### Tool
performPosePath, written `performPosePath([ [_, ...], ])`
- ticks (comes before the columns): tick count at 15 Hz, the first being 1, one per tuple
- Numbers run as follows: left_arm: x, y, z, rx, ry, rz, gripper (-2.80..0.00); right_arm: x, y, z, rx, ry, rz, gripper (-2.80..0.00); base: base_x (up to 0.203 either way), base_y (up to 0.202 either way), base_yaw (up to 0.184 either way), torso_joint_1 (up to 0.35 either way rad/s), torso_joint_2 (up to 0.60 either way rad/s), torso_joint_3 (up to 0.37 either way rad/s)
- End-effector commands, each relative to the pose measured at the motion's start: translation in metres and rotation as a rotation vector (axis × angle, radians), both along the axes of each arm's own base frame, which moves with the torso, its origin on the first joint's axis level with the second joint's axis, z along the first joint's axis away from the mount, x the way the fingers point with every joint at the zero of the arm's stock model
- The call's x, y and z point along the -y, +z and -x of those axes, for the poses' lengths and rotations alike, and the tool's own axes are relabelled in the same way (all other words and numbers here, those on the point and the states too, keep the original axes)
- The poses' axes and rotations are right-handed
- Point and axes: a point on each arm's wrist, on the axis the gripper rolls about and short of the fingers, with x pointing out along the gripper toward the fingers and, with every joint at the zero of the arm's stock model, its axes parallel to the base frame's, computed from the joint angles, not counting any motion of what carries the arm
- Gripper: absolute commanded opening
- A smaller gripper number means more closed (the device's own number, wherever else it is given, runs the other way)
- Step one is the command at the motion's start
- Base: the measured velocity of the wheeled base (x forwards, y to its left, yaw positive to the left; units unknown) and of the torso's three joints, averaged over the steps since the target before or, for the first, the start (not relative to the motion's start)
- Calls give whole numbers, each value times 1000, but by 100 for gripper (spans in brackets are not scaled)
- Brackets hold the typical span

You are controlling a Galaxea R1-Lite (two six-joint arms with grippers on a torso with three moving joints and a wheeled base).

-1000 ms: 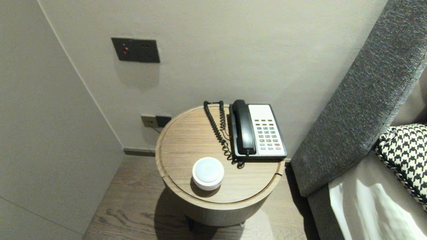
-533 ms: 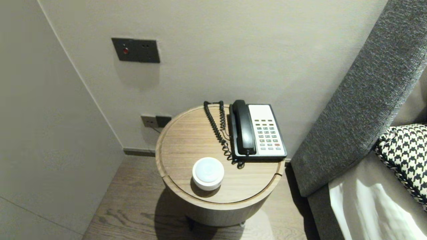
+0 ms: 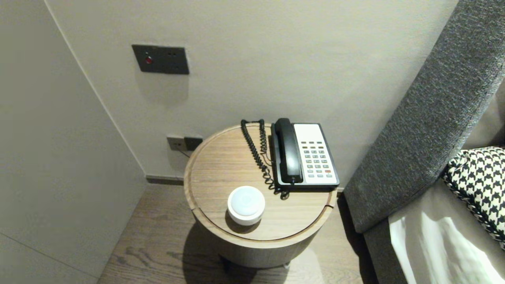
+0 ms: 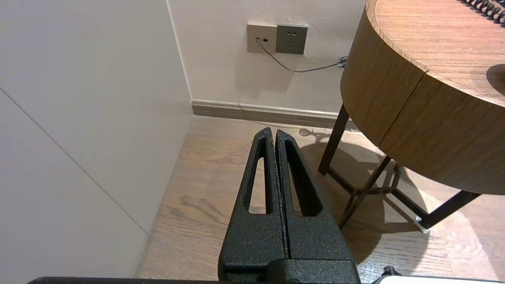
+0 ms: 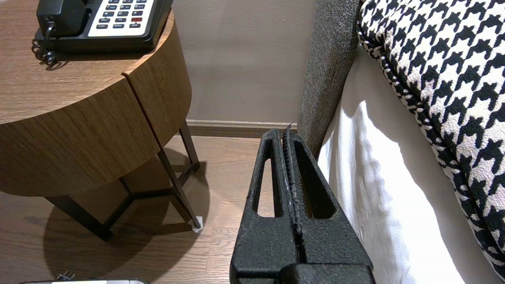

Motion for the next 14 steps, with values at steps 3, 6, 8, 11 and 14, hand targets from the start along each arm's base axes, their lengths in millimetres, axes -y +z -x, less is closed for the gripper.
performPosePath([
  [3, 0, 0, 0, -2, 1, 0, -280, 0, -11, -3, -39, 0, 0, -280, 0, 0, 0, 0, 0, 0],
  [6, 0, 0, 0, -3, 1, 0, -280, 0, -11, -3, -40, -2, -2, -280, 0, 0, 0, 0, 0, 0],
  [8, 0, 0, 0, -2, 1, 0, -280, 0, -11, -3, -39, -3, -3, -280, 0, 0, 0, 0, 0, 0],
  [11, 0, 0, 0, -2, 1, 0, -280, 0, -11, -3, -40, -3, -4, -280, 0, 0, 0, 0, 0, 0],
  [14, 0, 0, 0, -3, 1, 0, -280, 0, -11, -3, -40, 0, -2, -280, 0, 0, 0, 0, 0, 0],
])
